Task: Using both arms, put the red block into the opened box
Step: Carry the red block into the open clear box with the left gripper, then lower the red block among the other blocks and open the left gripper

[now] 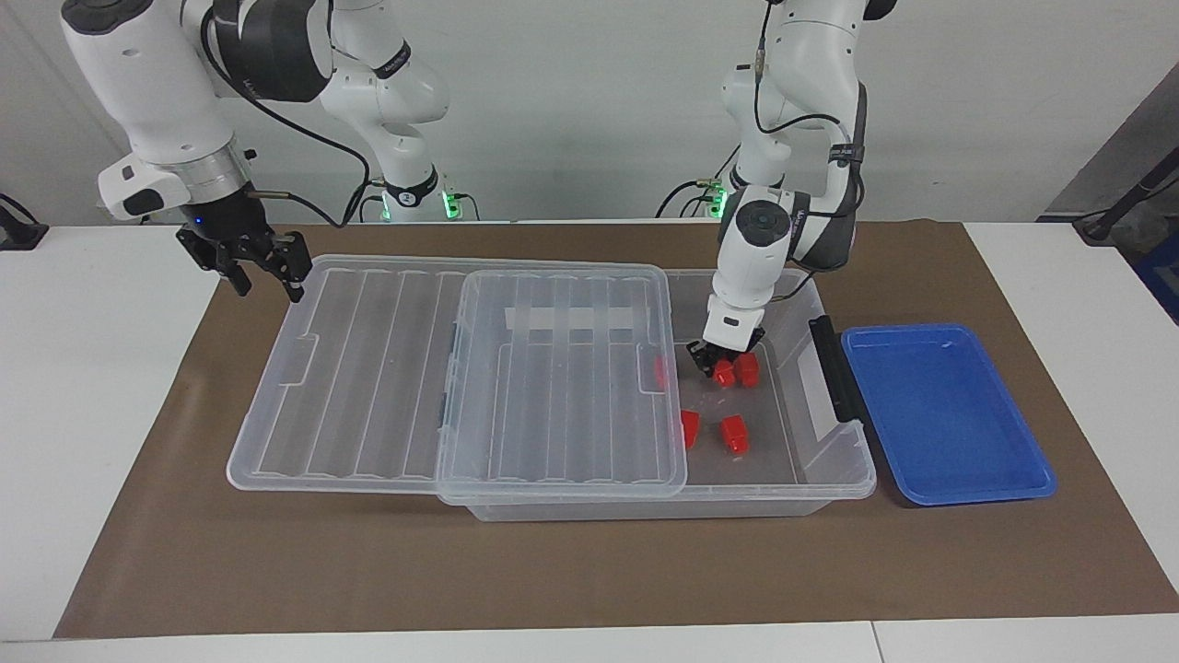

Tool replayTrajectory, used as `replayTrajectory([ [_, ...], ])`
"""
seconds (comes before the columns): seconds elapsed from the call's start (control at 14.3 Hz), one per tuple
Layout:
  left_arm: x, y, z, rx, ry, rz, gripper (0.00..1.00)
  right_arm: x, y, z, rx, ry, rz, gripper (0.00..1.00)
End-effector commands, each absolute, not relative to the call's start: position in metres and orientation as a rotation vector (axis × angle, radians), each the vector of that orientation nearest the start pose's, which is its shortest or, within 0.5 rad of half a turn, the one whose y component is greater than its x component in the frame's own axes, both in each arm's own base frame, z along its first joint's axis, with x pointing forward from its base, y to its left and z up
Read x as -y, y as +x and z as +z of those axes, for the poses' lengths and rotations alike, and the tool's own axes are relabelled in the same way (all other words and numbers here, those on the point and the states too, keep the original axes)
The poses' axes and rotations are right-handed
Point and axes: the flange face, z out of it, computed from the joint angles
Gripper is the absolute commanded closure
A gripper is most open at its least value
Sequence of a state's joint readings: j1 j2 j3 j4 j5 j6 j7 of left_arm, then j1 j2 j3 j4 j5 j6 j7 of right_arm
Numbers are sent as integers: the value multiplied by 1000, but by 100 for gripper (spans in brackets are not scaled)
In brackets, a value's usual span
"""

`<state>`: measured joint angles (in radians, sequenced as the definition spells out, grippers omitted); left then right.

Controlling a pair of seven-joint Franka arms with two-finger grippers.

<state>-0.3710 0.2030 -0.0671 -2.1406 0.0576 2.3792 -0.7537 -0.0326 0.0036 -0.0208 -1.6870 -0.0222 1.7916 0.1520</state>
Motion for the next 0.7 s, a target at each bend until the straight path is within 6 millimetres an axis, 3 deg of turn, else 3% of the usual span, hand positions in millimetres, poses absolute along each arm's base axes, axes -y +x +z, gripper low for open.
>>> replayTrajectory([
  [0.0, 244, 513, 307, 398, -3106, -103, 100, 49, 577, 569, -321, -3135, -199, 87],
  [0.07, 245, 513, 305, 397, -3107, -105, 100, 59, 578, 560, -343, -3135, -221, 100],
  [0.42, 243, 514, 295, 394, -3107, -97, 97, 84, 591, 532, -372, -3137, -272, 100],
  [0.49, 242, 514, 294, 396, -3104, -89, 63, 90, 593, 527, -379, -3137, -279, 100],
  [0.63, 241, 516, 297, 399, -3097, -78, 61, 97, 599, 518, -379, -3138, -301, 100],
])
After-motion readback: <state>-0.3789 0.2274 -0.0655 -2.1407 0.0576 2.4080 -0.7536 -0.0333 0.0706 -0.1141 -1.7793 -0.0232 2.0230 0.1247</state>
